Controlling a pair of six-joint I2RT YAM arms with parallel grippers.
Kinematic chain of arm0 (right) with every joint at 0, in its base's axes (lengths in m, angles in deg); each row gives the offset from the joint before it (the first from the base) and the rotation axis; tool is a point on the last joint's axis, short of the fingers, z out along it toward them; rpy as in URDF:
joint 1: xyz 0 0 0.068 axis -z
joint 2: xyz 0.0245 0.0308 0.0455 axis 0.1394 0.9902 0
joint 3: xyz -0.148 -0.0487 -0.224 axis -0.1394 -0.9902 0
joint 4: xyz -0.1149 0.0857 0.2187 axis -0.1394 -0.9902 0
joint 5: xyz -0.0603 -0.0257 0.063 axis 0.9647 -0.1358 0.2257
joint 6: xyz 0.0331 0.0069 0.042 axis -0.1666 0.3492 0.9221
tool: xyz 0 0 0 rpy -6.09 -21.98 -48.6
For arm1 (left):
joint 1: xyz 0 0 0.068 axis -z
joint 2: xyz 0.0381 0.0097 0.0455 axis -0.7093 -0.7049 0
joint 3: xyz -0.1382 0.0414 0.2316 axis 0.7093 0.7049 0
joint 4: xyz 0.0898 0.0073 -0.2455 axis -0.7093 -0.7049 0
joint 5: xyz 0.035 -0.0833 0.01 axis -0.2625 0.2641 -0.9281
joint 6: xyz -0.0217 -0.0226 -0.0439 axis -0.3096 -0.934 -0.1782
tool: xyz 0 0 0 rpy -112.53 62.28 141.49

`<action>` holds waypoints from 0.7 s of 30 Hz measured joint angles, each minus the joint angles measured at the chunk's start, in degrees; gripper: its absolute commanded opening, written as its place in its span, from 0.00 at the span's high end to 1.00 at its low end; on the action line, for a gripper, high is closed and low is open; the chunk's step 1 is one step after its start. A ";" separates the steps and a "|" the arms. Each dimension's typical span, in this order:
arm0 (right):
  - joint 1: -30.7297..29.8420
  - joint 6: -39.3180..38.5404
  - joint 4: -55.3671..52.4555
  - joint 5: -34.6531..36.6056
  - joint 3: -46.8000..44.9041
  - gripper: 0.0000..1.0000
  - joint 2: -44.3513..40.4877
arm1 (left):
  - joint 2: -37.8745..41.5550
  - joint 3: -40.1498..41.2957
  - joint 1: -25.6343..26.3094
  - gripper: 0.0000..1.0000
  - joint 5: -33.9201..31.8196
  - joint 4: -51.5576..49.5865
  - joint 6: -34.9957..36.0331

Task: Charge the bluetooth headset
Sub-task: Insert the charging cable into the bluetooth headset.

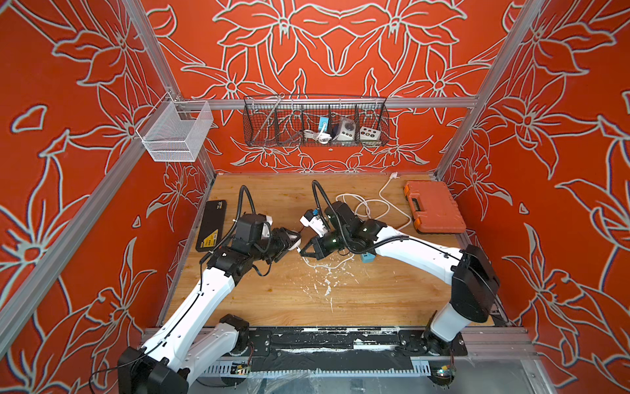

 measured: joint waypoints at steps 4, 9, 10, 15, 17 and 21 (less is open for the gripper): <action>0.42 -1.29 -1.18 -0.09 0.00 1.00 0.00 | -0.61 0.00 0.00 0.76 0.90 -0.15 0.33; 2.21 -2.89 -2.78 0.94 0.63 1.00 0.00 | -1.03 -0.79 0.42 0.77 3.63 -2.64 1.99; 2.54 -3.10 -3.17 1.16 1.09 1.00 0.00 | -1.14 -0.92 0.48 0.77 4.04 -3.04 2.27; 3.13 -3.58 -3.28 1.38 2.05 1.00 0.00 | -1.51 -1.03 0.50 0.75 5.01 -3.65 2.51; 3.10 -3.56 -3.15 1.38 1.90 1.00 0.00 | -1.51 -1.03 0.50 0.74 4.92 -3.63 2.38; 3.08 -2.60 -1.27 1.40 -1.66 1.00 -1.44 | -1.51 -1.05 0.42 0.72 4.42 -3.63 1.99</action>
